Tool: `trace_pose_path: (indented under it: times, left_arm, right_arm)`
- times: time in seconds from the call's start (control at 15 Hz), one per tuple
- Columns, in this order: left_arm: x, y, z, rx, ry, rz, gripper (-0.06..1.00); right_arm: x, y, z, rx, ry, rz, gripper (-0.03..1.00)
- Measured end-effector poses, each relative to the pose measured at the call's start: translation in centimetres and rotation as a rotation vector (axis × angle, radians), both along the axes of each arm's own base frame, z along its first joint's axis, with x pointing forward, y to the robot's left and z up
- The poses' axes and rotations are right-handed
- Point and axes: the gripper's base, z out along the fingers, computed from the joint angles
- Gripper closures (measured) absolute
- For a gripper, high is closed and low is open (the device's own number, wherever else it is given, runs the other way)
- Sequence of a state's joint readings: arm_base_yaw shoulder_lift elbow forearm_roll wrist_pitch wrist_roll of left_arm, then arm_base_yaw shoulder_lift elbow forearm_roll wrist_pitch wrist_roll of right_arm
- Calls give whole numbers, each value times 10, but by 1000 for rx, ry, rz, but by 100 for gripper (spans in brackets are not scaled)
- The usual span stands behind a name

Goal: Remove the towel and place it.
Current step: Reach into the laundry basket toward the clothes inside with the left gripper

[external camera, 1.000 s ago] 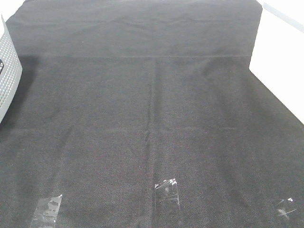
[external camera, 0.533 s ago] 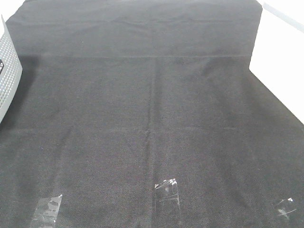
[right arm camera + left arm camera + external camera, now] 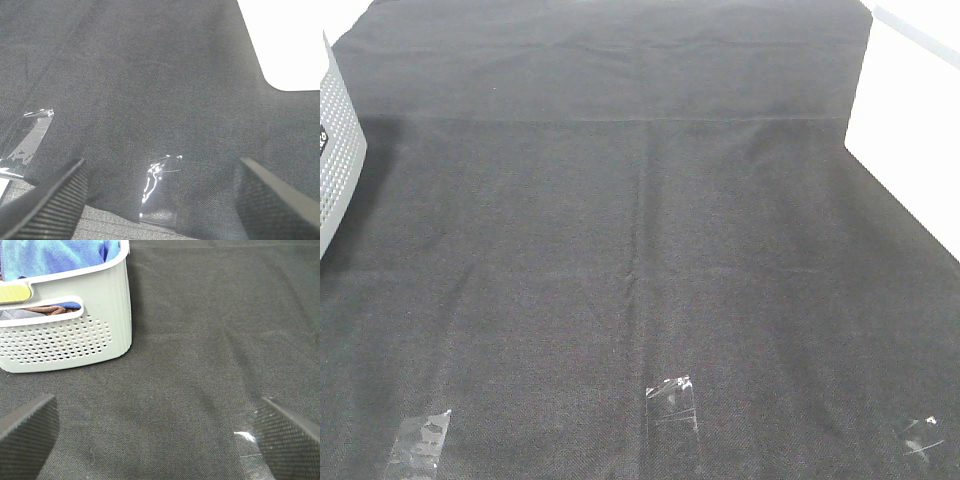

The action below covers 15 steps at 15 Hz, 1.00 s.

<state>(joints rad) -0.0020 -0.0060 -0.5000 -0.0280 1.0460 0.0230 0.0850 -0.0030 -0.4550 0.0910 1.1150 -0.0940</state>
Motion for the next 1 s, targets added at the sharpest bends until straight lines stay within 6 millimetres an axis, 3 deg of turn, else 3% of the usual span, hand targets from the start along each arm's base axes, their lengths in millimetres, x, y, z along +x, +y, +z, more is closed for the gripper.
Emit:
trace_pose_path:
  times: [0.87,1.0]
  left_arm:
    - [0,0,1,0,5,0,-5]
    - [5,0,15,31,81,-22,-5]
  right_arm:
    - [0,0,0,0,0,0,21]
    - [0,0,0,0,0,0,21]
